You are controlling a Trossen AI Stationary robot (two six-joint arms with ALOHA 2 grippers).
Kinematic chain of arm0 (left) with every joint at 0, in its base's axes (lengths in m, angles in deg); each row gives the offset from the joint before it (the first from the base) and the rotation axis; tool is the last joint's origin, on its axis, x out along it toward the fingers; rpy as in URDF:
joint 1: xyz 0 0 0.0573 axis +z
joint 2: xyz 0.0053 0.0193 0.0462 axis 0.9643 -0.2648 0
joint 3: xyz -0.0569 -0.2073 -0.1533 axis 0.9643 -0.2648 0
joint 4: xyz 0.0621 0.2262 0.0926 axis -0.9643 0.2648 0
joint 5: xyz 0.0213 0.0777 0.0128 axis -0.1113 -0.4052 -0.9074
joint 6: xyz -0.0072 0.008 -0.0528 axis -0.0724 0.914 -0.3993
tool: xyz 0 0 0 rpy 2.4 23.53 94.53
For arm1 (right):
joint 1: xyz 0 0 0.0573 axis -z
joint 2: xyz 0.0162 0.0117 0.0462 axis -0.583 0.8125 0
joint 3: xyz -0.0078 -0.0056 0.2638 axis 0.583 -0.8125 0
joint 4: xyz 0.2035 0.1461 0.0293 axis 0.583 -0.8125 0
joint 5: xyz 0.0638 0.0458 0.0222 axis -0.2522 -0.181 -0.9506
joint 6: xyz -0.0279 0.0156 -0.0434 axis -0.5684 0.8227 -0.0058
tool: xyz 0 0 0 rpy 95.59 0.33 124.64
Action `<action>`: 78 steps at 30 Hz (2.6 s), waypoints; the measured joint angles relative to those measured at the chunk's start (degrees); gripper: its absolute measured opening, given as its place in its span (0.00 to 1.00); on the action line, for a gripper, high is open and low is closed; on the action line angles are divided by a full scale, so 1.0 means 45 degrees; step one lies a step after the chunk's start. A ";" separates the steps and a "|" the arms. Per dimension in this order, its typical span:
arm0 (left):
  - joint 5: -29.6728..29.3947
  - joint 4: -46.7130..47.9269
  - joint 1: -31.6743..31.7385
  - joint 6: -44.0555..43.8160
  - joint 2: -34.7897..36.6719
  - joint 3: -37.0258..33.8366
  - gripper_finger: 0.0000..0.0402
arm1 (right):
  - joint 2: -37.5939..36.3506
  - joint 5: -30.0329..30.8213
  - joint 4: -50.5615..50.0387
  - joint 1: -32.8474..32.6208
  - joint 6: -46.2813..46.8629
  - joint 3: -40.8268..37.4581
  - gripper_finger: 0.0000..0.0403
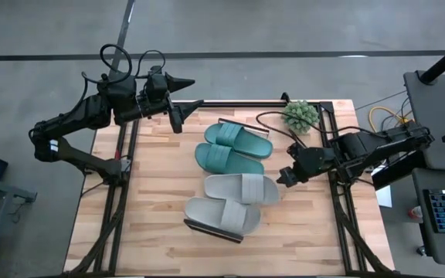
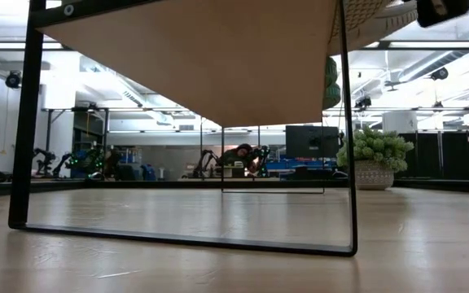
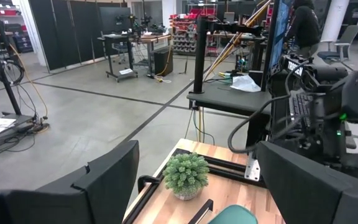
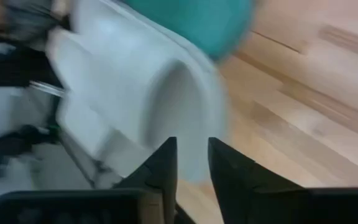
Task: Pick and place slides into the shelf
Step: Adjust the top gray slide on the shelf
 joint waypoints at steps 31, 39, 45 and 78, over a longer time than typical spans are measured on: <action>0.0005 0.0070 -0.0005 0.0000 0.0005 0.0000 0.77 | 0.1394 0.1187 0.3388 -0.0083 0.0269 -0.0029 0.45; 0.0005 0.0065 0.0005 0.0000 0.0005 0.0000 0.77 | 0.1394 0.1169 0.3043 -0.0083 0.0182 -0.0029 0.44; 0.0005 0.0055 0.0000 0.0000 0.0005 0.0000 0.77 | 0.1590 0.1096 0.2952 -0.0083 0.0186 -0.0034 0.44; 0.0005 0.0003 -0.0010 0.0000 0.0005 -0.0019 0.77 | 0.2059 0.1148 0.3705 -0.0083 0.0433 -0.0034 0.03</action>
